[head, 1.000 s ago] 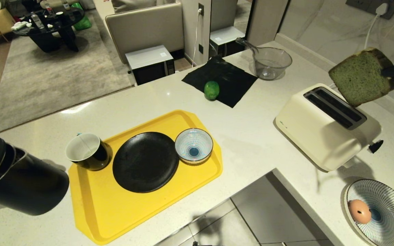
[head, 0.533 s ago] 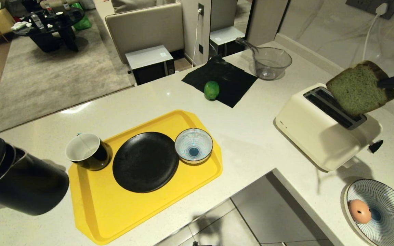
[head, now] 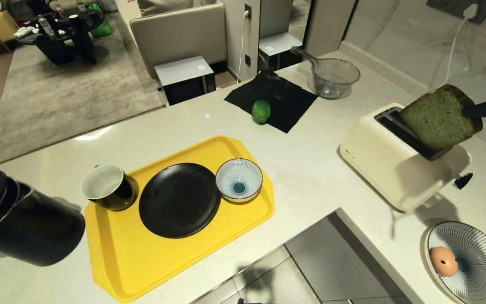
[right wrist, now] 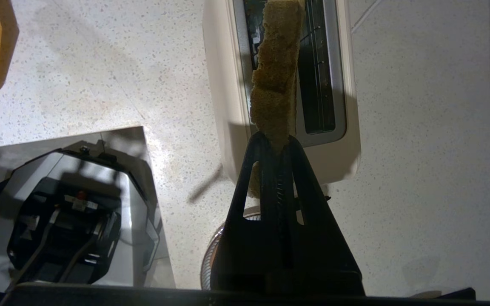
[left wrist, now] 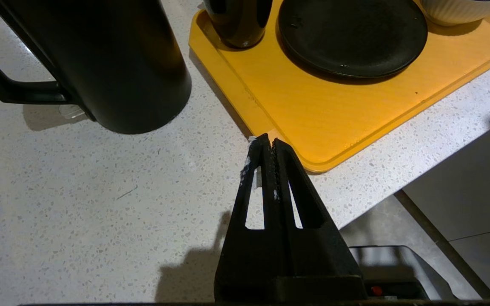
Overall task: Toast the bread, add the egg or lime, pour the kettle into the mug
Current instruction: Put the bread slices in the toaster
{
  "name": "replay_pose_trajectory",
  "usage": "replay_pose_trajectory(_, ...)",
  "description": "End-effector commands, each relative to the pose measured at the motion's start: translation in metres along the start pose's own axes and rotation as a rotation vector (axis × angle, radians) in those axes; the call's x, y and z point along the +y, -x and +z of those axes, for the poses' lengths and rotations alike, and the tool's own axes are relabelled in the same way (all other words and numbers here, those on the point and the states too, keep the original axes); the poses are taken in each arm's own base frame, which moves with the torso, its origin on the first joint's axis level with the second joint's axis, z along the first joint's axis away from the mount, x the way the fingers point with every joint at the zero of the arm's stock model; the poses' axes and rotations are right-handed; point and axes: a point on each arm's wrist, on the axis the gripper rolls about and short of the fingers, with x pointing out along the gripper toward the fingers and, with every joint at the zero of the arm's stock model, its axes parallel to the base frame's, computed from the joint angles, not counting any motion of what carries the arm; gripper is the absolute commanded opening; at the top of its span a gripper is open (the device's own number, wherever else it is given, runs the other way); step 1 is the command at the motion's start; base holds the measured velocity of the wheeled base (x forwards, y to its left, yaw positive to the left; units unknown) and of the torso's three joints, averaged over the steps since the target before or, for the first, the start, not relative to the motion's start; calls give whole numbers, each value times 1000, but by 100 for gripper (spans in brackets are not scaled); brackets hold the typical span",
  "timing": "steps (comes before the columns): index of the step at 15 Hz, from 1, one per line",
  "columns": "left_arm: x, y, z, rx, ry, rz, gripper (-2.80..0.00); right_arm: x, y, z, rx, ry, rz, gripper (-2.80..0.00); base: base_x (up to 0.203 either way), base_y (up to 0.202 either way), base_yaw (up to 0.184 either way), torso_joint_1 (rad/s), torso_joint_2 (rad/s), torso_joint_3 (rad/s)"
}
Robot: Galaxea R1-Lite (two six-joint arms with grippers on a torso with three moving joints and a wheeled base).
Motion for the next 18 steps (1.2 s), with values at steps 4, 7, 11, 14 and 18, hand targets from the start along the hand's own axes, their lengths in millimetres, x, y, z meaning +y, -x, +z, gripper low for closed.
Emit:
replay_pose_trajectory(4, 0, 0, 0, -1, -2, -1, -280, 1, -8, -1, 22, 10, 11, -280, 0, 0, 0, 0, 0, 0)
replay_pose_trajectory(7, 0, 0, 0, -1, -2, 1, -280, 1, -14, 1, 29, 34, 17, -280, 0, 0, 0, 0, 0, 0)
replay_pose_trajectory(11, 0, 0, 0, -1, -2, -1, -280, 2, -26, 1, 52, 36, 26, -280, 0, 0, 0, 0, 0, 0)
replay_pose_trajectory(14, 0, 0, 0, -1, -2, 0, -280, 3, -32, 0, 63, 38, 40, -280, 0, 0, 0, 0, 0, 0)
replay_pose_trajectory(18, 0, 0, 0, -1, -2, 1, -280, 3, -43, 0, 87, 36, 49, -280, 0, 0, 0, 0, 0, 0)
